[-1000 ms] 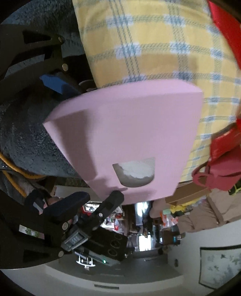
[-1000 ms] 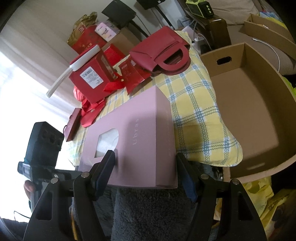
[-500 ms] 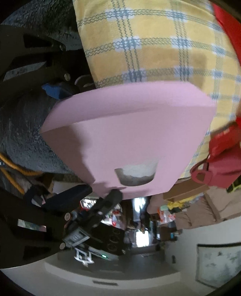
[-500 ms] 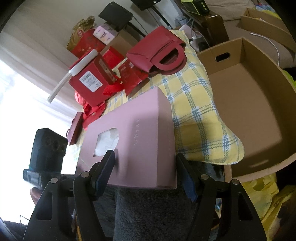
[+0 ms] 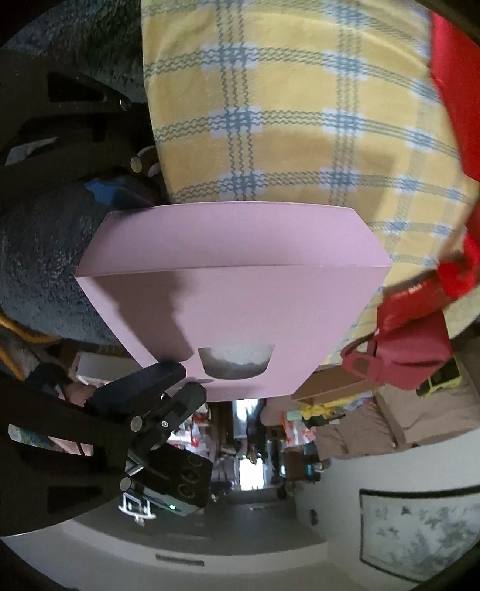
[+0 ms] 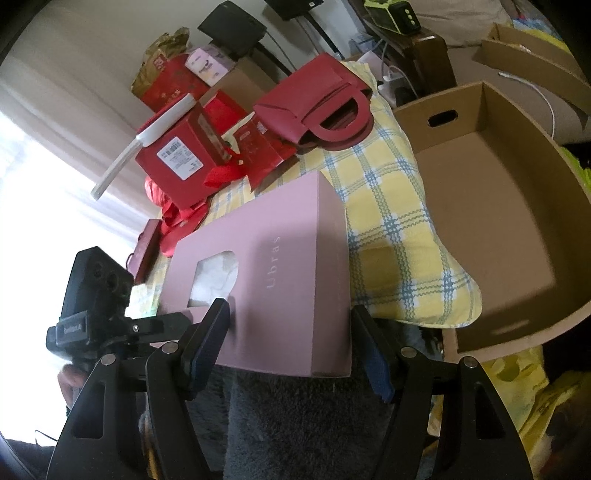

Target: Organize objects

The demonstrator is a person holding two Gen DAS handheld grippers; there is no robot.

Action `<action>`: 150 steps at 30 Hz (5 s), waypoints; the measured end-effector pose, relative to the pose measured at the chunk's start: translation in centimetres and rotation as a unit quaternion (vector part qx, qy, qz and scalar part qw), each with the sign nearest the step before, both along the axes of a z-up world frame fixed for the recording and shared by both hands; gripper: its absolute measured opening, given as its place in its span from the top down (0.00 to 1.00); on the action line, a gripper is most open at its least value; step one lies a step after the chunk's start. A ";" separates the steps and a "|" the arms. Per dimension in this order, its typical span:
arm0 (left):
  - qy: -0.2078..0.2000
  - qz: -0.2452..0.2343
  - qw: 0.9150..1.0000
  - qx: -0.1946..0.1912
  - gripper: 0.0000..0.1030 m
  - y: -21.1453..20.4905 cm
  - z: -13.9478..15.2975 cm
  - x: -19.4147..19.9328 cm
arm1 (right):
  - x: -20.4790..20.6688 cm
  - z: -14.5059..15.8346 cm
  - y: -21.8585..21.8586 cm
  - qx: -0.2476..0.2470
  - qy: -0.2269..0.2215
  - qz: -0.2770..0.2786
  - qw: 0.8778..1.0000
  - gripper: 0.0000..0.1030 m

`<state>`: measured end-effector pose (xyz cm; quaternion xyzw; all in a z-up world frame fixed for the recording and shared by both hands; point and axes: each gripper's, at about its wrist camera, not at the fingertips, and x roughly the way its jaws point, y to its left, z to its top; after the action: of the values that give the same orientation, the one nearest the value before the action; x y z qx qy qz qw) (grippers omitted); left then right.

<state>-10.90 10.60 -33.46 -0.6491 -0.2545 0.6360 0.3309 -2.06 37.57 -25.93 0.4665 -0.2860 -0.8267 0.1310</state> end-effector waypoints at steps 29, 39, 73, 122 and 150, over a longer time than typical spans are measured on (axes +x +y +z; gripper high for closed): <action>0.081 0.001 0.996 -0.025 0.30 -1.6 5.4 2.1 | 0.9 4.4 -2.7 0.093 0.034 -0.017 0.995 0.39; 0.148 0.004 0.988 -0.032 0.26 -1.1 8.8 3.4 | 1.8 6.9 -3.0 0.093 0.070 -0.022 0.993 0.39; 0.217 0.002 0.976 -0.010 0.26 -0.2 13.2 5.3 | 3.8 11.1 -2.9 0.120 0.126 -0.046 0.984 0.39; 0.308 -0.011 0.951 -0.013 0.24 11.6 18.6 11.8 | 9.5 14.3 8.4 0.130 0.193 -0.086 0.969 0.39; 0.370 -0.034 0.928 -0.004 0.24 19.0 23.2 13.2 | 11.6 17.7 15.3 0.131 0.235 -0.119 0.956 0.39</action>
<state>2.34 29.63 -10.28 -0.3773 -0.0893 0.8200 0.4210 9.57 52.83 -8.19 0.2347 -0.1900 -0.9528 0.0329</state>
